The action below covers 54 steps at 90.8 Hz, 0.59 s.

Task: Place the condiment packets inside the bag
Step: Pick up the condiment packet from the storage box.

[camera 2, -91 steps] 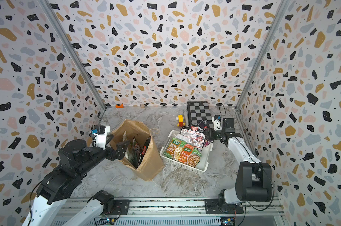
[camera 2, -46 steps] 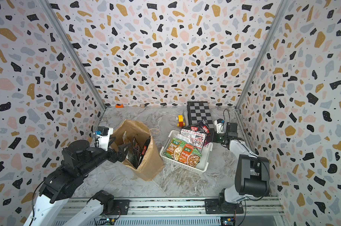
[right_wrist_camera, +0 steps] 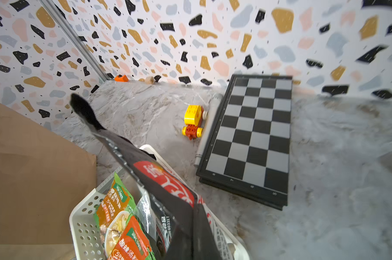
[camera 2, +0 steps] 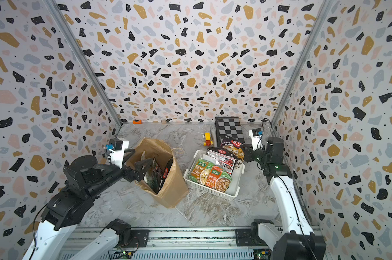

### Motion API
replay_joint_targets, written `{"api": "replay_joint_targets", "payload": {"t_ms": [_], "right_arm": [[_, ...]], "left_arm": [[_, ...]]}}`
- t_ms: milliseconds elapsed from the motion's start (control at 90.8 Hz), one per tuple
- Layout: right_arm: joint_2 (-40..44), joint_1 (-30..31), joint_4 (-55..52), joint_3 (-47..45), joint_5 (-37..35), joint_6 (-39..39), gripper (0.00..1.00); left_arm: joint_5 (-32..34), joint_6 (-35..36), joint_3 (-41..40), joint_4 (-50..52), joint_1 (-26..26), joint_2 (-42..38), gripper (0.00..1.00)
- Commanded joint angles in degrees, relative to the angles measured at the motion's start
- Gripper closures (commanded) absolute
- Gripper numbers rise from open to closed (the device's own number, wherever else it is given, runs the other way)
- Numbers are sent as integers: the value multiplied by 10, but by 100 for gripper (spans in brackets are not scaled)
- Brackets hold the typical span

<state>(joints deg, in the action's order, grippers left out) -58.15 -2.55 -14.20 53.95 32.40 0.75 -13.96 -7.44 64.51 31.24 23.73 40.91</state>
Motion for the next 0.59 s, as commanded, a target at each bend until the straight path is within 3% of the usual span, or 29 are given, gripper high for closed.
{"api": "replay_joint_targets", "payload": {"t_ms": [0, 99, 286, 385, 584], "right_arm": [[48, 12, -31, 60, -15, -56, 100], [76, 15, -83, 98, -2, -67, 100], [122, 22, -158, 173, 45, -71, 100], [142, 24, -178, 196, 83, -62, 100], [180, 25, -218, 216, 154, -27, 100]], "left_arm": [[-96, -42, 21, -119, 3, 24, 0], [-84, -30, 26, -151, 66, 43, 0], [40, 151, 58, -122, 252, 101, 0], [79, 216, 113, -96, 303, 158, 0], [87, 259, 209, -81, 398, 270, 0]]}}
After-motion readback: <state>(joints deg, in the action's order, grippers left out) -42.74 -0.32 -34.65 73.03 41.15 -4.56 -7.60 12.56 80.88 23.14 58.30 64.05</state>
